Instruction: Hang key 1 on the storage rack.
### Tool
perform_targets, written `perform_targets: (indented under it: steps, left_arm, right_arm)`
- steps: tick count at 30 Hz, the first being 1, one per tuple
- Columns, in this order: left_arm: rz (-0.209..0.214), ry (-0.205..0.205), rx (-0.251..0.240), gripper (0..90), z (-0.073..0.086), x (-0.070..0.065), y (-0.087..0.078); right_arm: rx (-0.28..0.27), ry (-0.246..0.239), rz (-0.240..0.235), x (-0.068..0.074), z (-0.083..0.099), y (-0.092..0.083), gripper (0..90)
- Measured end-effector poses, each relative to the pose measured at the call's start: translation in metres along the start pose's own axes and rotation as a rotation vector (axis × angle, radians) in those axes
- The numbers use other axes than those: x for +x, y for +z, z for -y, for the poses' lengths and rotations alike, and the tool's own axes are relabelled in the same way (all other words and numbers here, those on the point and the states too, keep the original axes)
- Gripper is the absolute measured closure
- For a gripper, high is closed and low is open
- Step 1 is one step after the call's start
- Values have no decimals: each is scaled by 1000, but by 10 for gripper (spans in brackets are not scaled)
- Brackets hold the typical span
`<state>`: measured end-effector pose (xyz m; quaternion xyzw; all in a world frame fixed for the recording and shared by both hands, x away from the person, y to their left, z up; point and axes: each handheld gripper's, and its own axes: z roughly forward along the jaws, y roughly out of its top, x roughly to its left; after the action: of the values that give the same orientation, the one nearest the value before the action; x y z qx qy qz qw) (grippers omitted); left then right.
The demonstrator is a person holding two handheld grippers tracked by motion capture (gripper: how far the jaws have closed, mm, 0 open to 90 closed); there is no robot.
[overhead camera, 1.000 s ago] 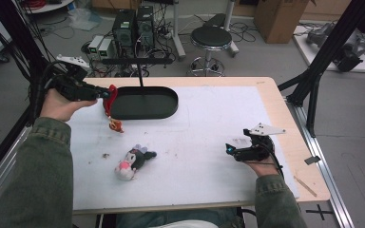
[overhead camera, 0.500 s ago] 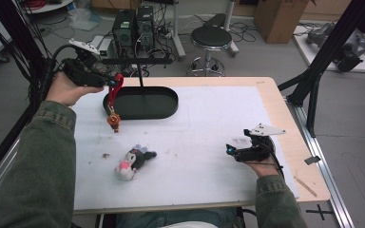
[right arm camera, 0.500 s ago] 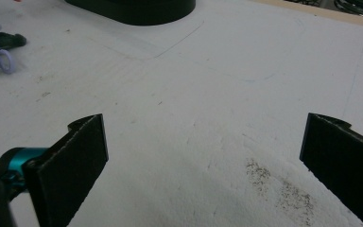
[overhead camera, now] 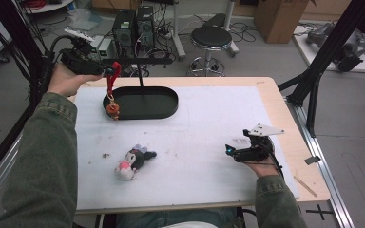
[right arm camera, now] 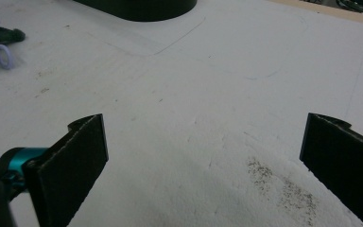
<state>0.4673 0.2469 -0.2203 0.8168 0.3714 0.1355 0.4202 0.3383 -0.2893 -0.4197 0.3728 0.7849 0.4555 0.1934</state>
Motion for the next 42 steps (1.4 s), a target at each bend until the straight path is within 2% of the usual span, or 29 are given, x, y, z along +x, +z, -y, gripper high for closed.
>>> perform_targets:
  steps: [2, 9, 12, 16, 20, 22, 24, 26, 30, 33, 35, 36, 42]
  left_arm:
    - [7, -8, 0, 754, -3, 3, 2]
    - [-19, -24, 5, 754, -15, 9, 15]
    - [-8, -40, -7, 754, -22, 14, 18]
    - [-4, -40, -4, 755, -31, 21, 25]
    - [0, -64, -23, 754, -35, 28, 30]
    - [-18, -73, -22, 754, -38, 31, 32]
    - [-18, -85, -30, 754, -40, 34, 33]
    - [5, -120, -65, 755, -40, 36, 35]
    - [14, -136, -87, 755, -43, 37, 41]
    - [15, -133, -77, 755, -47, 38, 46]
    - [-4, -127, -76, 755, -51, 38, 48]
    - [7, -130, -78, 755, -54, 39, 48]
    - [-44, -113, -98, 755, -70, 38, 51]
  right_arm:
    - [0, 1, 2, 0, 0, 0, 7]
    - [3, -3, 0, 0, 0, 0, 6]
    - [6, 1, 0, 1, 0, 0, 7]
    - [8, 0, -3, 0, 1, 1, 7]
    - [6, -1, -2, 0, 1, 0, 7]
    - [6, -1, -2, 0, 1, -1, 7]
    - [7, 3, -1, 0, 2, -1, 7]
    - [0, 7, -2, 0, 2, -1, 6]
    - [3, 11, -5, -1, 1, 0, 7]
    - [3, 13, -5, -1, 2, 1, 6]
    - [0, 14, -6, -2, 1, 1, 6]
    - [3, 19, -4, -1, 1, 1, 6]
    - [-7, 21, -9, -2, 1, 4, 6]
